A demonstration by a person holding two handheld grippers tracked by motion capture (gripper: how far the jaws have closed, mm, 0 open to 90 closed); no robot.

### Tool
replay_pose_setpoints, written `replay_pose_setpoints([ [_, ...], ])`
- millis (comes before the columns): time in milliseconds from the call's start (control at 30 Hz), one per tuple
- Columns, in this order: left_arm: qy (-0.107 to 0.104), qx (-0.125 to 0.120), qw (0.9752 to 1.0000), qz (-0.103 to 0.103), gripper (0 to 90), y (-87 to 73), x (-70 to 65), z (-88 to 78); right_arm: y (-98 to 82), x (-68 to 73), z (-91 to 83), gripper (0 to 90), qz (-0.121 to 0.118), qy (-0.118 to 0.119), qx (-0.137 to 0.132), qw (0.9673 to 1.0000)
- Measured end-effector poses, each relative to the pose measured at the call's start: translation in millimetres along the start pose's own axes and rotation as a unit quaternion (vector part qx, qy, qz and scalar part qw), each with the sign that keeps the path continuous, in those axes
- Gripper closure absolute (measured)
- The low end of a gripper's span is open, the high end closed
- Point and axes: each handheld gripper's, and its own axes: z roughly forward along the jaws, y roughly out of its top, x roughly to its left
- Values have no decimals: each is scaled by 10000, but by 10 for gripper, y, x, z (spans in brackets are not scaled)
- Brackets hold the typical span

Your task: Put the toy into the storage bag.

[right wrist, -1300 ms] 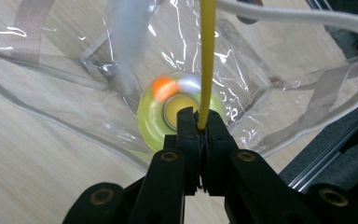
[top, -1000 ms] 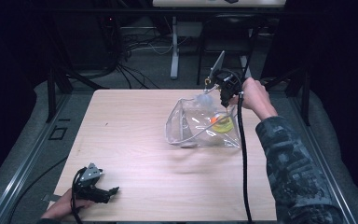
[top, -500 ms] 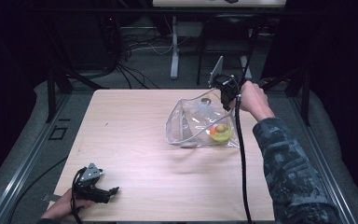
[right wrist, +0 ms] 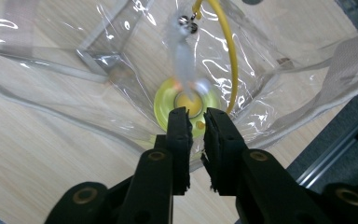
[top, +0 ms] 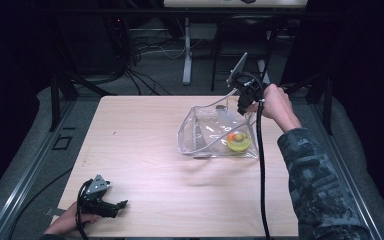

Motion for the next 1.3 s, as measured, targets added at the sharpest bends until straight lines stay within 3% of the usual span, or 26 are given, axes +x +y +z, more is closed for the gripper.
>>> replay_pose_setpoints([
  [233,-2,1,10000,-3,0,0,0,0,-105,22,-191,680,18,8,-364,9993],
  [267,-6,2,10000,-1,0,0,0,-1,-159,46,-251,610,63,-20,-532,9986],
  [367,-3,1,10000,-4,0,0,0,0,-218,71,-295,543,82,-3,-638,9979],
  [533,-3,0,10000,-1,0,0,0,0,-430,141,-426,328,79,-25,-1027,9947],
  [767,-1,0,10000,1,0,0,0,0,-660,272,-500,203,-64,-80,-1273,9918],
  [800,-3,1,10000,-2,0,0,0,0,-726,321,-491,165,-95,-111,-1327,9911],
  [1067,-1,1,10000,-3,0,0,0,0,-919,414,-377,130,-160,-73,-1349,9907],
  [1300,39,-50,10000,-10,0,-4,-4,8,-1070,446,-115,87,-97,45,-1339,9909],
])
